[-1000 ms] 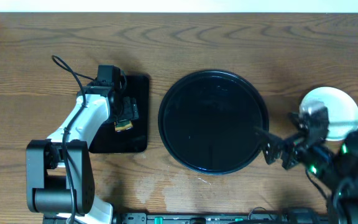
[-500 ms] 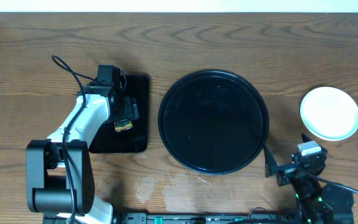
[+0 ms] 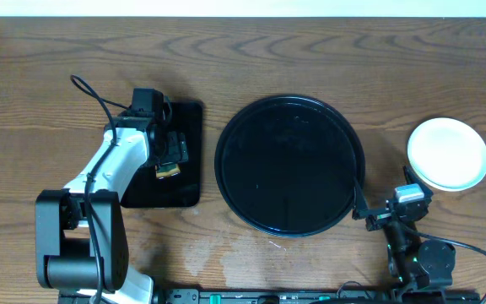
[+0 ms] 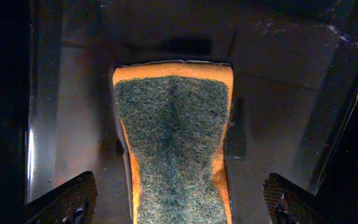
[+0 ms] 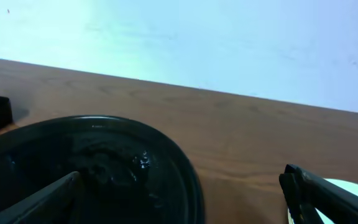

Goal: Clean dirty plates on tray and stack at the side

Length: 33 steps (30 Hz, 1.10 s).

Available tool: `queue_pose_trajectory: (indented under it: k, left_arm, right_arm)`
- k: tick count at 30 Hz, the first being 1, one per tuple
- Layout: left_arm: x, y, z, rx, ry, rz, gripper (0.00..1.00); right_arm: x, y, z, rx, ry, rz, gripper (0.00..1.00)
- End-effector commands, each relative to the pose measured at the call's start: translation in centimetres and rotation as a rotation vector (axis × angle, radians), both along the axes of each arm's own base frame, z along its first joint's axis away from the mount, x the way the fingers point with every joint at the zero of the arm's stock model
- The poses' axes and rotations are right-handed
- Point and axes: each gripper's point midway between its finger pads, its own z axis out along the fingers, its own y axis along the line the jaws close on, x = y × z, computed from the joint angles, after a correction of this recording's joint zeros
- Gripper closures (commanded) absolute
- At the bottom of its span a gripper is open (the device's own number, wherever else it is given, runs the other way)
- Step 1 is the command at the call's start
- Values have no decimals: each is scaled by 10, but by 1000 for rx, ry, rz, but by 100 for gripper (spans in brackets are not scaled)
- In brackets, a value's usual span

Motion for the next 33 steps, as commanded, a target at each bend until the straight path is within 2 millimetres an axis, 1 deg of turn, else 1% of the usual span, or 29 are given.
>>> queue_pose_trajectory:
  k: [1,22,26,29,30,33]
  left_arm:
    - [-2,0,-2,-2,8,-5,13]
    - [-2,0,-2,-1,8,-4,13]
    - [-2,0,0,1,0,-10,13]
    - [-2,11,0,55,0,7,13]
    - [-3,13,1,63,-3,10,13]
    - [-16,13,8,62,-21,10,13]
  right_arm:
    - [0,-1,0,4,-4,-9,1]
    - [0,-1,-1,4,-3,-9,1]
    - [0,-1,-1,4,-3,-9,1]
    - [0,-1,-1,4,-3,-9,1]
    - [0,-1,-1,4,-3,-9,1]
    - [0,-1,-1,4,-3,-9,1]
